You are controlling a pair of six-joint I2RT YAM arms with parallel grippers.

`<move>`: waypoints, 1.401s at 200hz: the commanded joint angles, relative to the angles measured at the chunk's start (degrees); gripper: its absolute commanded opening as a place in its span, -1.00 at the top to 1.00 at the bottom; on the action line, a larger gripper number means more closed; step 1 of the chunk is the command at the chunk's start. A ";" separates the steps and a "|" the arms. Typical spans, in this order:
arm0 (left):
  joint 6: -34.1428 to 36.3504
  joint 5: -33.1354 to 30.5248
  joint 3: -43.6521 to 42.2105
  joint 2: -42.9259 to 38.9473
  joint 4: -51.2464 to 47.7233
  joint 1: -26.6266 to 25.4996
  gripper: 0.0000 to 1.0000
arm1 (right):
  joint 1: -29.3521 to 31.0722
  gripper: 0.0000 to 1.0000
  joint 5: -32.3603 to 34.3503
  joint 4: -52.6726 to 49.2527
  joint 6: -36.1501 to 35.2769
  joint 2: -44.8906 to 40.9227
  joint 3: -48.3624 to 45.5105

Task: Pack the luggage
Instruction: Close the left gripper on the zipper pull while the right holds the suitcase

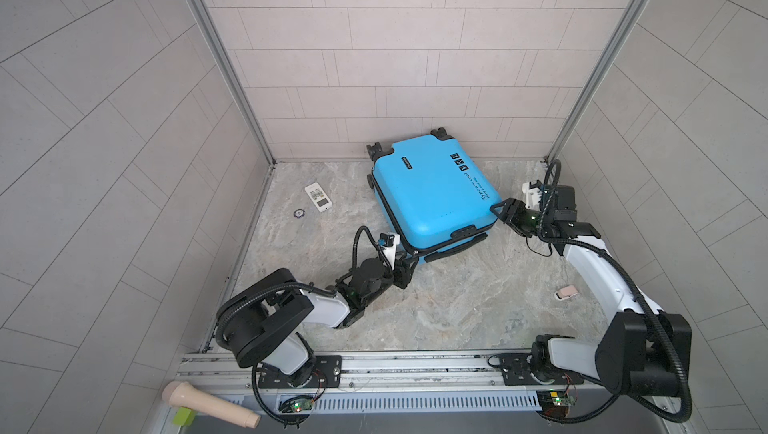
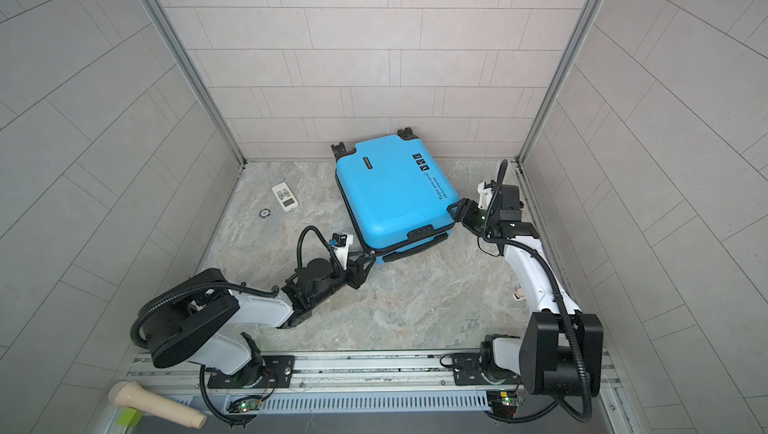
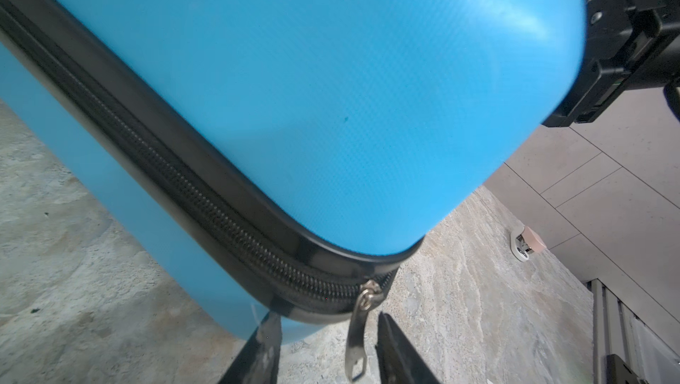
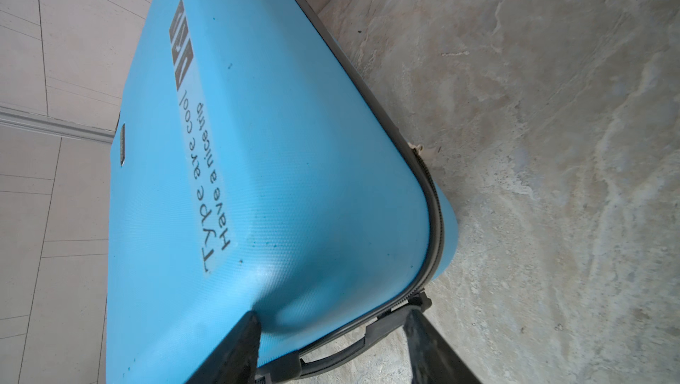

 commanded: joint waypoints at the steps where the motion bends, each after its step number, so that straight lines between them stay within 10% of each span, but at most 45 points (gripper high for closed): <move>1: -1.72 1.65 0.44 0.90 4.50 -0.36 0.15 | 0.22 -0.29 1.95 -3.71 -0.54 0.72 -2.08; 171: -7.88 -0.82 1.33 6.36 14.04 -0.33 0.34 | 0.32 -0.28 1.14 -3.70 -0.62 -0.68 -4.24; 245: -9.24 -2.96 1.37 4.24 12.32 -0.27 1.00 | 0.31 -0.28 1.05 -4.13 -1.15 -0.94 -4.78; 280: -8.16 -4.96 2.64 -1.06 -0.47 -0.32 1.00 | 0.21 -0.29 1.18 -4.80 -1.98 -1.21 -4.27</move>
